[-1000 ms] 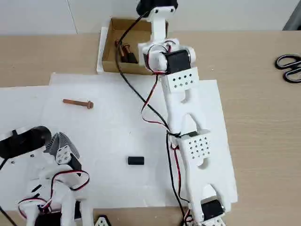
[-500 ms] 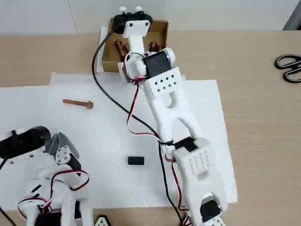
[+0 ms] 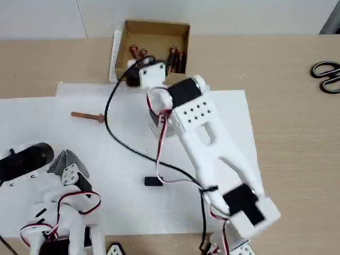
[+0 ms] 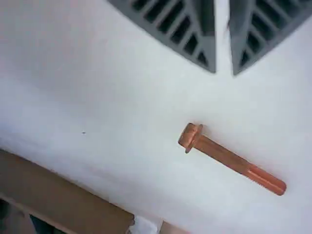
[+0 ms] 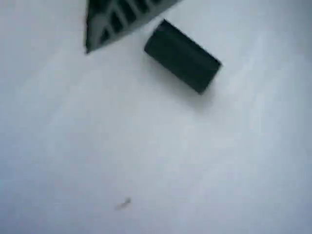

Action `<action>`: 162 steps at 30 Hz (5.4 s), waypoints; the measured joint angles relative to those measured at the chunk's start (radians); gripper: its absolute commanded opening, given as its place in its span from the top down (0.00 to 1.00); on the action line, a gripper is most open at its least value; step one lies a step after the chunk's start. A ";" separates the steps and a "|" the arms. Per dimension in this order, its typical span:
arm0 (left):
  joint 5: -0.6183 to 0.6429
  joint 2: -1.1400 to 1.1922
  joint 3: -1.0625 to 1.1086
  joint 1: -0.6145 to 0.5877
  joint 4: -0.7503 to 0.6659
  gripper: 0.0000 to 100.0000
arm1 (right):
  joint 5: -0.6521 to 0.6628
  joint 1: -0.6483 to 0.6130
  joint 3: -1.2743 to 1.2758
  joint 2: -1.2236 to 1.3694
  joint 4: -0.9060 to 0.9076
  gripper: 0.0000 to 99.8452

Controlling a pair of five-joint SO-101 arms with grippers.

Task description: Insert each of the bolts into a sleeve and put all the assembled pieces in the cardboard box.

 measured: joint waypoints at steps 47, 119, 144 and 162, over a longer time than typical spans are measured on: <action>0.012 0.000 -0.066 -0.015 0.000 0.99 | 0.700 -0.232 0.727 -0.301 -0.339 0.77; -0.100 0.000 -0.130 -0.302 0.101 0.99 | 0.661 -0.299 0.947 -0.178 -0.758 1.00; -0.100 0.000 -0.130 -0.302 0.101 0.99 | 0.598 -0.193 0.965 -0.640 -0.445 1.00; -0.012 0.000 -0.164 -0.238 0.101 0.99 | 0.307 0.235 0.838 -0.852 -0.298 1.00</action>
